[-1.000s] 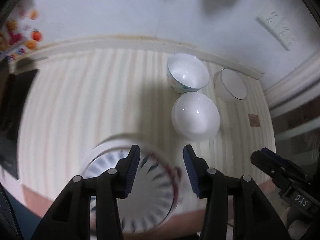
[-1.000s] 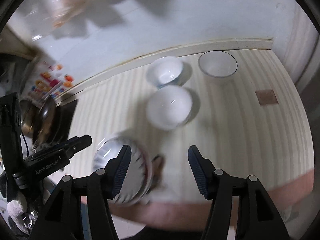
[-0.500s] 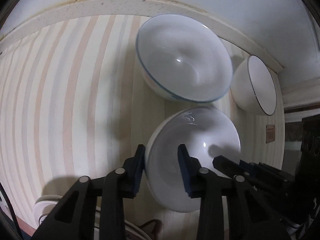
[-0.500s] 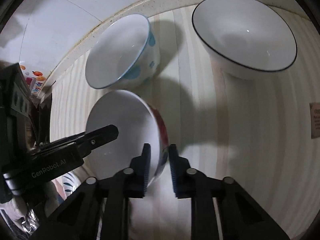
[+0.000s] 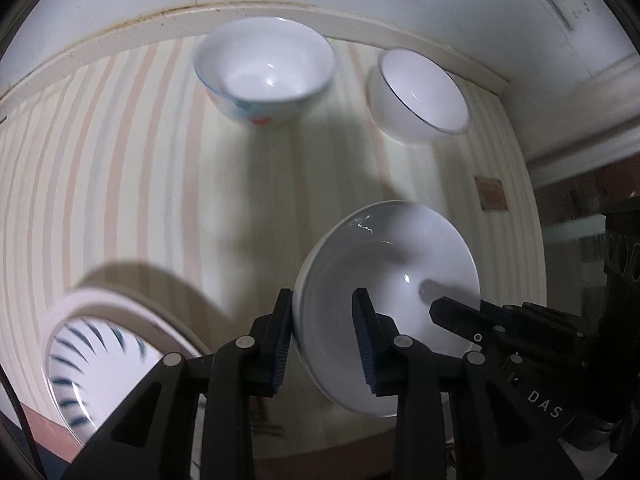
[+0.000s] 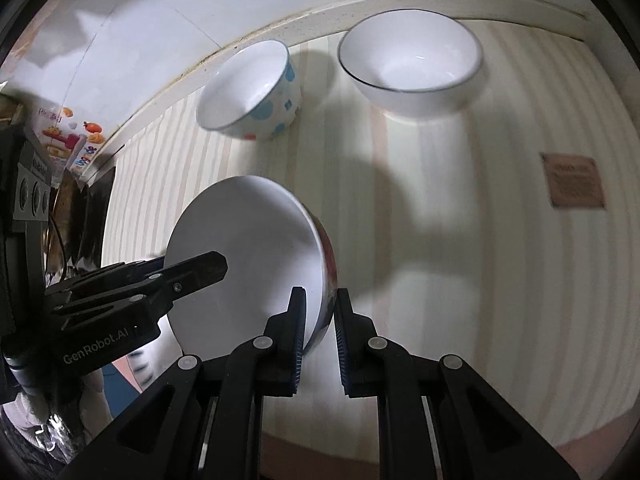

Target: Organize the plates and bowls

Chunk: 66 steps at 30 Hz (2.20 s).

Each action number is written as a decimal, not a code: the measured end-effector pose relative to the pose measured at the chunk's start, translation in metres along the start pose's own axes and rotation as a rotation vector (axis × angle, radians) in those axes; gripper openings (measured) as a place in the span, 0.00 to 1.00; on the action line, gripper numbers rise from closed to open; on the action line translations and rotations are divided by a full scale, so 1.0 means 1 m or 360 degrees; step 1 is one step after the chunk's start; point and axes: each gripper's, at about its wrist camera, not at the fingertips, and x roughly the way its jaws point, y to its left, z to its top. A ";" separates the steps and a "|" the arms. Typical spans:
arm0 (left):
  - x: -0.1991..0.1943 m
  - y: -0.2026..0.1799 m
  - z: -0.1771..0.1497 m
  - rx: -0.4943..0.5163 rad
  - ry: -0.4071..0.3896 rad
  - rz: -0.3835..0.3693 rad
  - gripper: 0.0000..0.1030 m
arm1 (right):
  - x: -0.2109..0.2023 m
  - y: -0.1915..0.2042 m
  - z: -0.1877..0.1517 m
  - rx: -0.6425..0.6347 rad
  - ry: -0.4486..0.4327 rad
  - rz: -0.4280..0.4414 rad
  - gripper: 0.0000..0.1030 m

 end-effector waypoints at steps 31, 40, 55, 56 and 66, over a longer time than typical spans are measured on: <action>0.044 -0.036 -0.029 0.0145 0.0197 0.0055 0.27 | 0.013 -0.041 -0.075 0.0070 0.0143 -0.0051 0.16; -0.026 0.014 0.059 -0.0097 -0.0070 0.0013 0.32 | -0.049 -0.039 -0.009 0.0148 0.0008 0.0045 0.31; 0.068 0.083 0.191 -0.0293 0.0070 -0.0030 0.30 | 0.072 0.044 0.186 0.0019 0.0042 0.0010 0.31; 0.069 0.081 0.191 -0.0284 0.0044 -0.0024 0.30 | 0.078 0.046 0.189 0.0010 0.0055 -0.0022 0.29; 0.062 0.062 0.174 -0.0218 -0.0034 0.0055 0.28 | 0.081 0.050 0.190 -0.0099 -0.0021 -0.0149 0.14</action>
